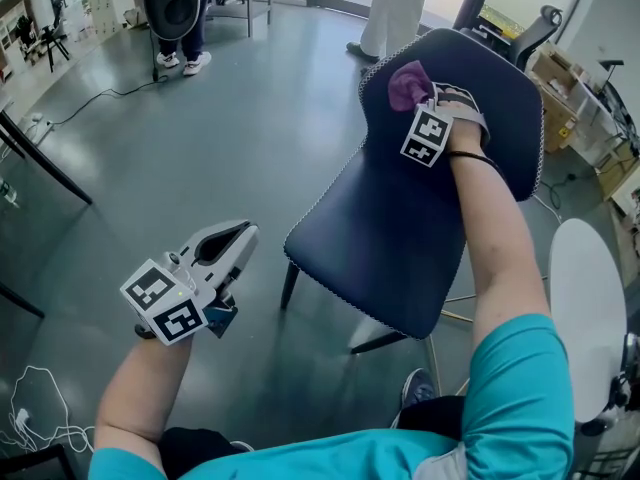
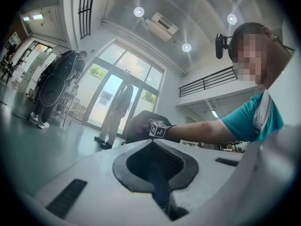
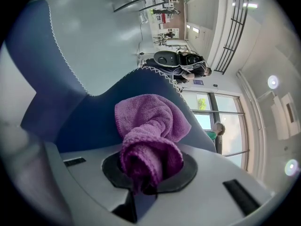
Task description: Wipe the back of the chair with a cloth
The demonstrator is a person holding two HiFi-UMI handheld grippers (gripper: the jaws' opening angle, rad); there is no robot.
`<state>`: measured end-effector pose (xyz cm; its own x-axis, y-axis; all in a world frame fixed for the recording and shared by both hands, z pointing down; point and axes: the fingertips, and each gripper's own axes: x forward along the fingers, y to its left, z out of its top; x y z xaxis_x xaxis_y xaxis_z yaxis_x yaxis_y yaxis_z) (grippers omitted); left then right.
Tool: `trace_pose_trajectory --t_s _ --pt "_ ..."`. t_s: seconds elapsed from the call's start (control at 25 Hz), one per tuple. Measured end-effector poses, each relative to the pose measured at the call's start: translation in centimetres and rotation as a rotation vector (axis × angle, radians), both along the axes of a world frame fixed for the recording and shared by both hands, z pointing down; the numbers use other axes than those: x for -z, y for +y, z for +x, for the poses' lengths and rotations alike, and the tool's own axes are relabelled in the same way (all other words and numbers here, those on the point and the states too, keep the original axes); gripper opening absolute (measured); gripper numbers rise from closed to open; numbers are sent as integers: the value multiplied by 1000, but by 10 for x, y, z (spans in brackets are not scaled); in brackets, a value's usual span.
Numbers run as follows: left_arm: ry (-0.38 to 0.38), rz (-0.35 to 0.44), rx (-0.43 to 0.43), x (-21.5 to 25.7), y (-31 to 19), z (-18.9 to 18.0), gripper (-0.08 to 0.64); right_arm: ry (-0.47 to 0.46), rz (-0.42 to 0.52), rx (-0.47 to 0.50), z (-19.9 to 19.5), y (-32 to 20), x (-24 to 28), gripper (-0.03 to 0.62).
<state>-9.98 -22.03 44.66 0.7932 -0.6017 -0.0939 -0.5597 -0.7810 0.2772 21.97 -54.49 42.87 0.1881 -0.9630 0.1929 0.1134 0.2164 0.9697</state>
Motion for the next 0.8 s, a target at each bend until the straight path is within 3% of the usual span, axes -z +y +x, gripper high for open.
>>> trace_pose_trajectory --t_s 0.8 --pt "11 -1 -55 -4 8 14 3 38 -29 -111 66 31 -10 57"
